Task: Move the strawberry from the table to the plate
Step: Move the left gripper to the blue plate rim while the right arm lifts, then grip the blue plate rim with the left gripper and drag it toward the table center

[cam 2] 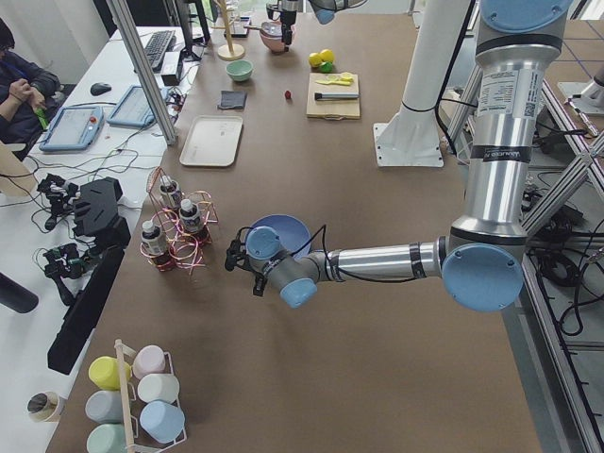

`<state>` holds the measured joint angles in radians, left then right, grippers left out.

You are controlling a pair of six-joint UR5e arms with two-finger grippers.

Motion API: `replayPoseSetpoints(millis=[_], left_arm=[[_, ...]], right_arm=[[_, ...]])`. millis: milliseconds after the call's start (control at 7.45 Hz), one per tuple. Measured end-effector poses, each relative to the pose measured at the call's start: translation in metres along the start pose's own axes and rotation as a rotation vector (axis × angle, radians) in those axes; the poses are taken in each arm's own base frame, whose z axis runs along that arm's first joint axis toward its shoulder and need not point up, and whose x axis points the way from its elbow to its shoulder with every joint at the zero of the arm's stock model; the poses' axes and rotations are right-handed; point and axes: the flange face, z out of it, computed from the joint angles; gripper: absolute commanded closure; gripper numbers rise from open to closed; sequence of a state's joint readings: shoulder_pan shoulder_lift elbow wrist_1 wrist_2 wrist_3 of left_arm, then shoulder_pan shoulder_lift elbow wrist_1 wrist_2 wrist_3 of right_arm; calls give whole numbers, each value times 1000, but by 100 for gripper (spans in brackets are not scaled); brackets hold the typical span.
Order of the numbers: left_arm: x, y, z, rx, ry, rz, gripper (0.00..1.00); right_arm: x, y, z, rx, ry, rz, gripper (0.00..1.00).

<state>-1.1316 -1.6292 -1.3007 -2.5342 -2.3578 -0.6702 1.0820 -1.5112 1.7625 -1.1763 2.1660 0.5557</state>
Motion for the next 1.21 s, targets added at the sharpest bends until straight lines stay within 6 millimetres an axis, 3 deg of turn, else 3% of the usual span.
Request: replayPoseSetpoints(millis=[805,1073,1207], left_arm=[[15,6,13,-12,24,26,24],[20,9,19,-20,32,41,37],[20,10,20,-21,33,43,57]], right_arm=[[2,1,2,3,13,0,0],[3,1,2,2,15,1,0],[3,1,2,2,15,2,0]])
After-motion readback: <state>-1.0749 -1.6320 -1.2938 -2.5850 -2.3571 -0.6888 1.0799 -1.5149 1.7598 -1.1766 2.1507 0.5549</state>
